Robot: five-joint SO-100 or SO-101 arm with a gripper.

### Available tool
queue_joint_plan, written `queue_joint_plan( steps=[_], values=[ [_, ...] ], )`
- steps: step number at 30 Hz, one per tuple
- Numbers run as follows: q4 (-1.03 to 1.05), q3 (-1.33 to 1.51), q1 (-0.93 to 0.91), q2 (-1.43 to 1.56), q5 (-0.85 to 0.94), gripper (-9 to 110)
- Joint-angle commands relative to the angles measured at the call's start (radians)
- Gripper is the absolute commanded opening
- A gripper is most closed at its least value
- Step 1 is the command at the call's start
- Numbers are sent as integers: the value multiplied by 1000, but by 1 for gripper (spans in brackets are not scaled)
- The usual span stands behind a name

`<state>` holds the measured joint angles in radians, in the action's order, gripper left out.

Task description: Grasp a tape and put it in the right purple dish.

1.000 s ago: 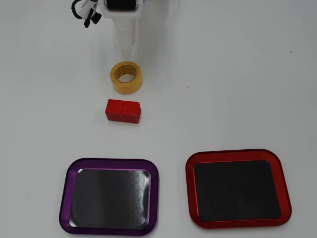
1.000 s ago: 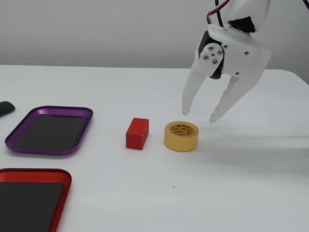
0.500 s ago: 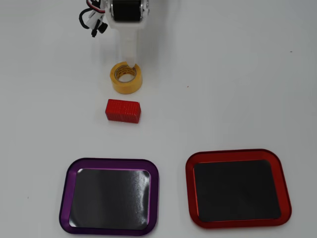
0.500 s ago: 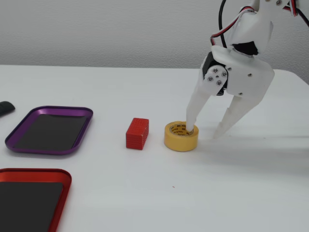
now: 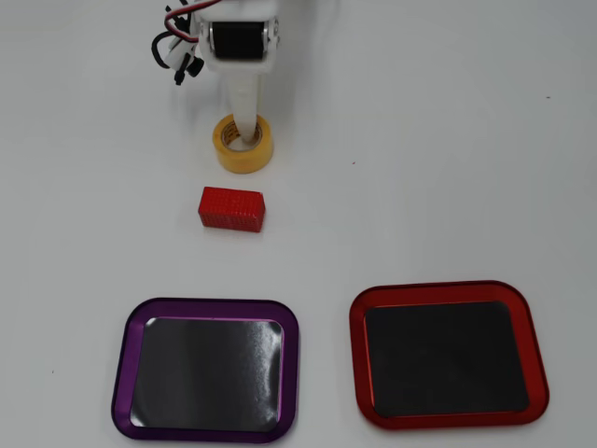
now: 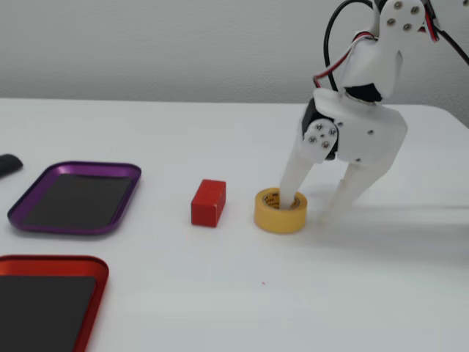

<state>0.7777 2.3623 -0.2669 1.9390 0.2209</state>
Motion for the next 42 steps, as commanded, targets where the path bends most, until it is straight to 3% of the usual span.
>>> queue_joint_plan(
  steps=[1,5,9,11,16,21,26,31,36,42],
  values=[
    [-15,-9,3,-84,3,13],
    [-14,-12,3,-106,6,13],
    [-9,-12,17,-87,41,-1],
    [21,-34,17,-43,41,0],
    [224,-184,20,179,37,-1],
    [250,-281,100,463,49,-1],
    [95,-224,213,632,52,0],
    [-239,-51,230,591,138,0],
    [-491,3,219,348,213,0],
    [-546,-242,189,-20,216,0]
  ],
)
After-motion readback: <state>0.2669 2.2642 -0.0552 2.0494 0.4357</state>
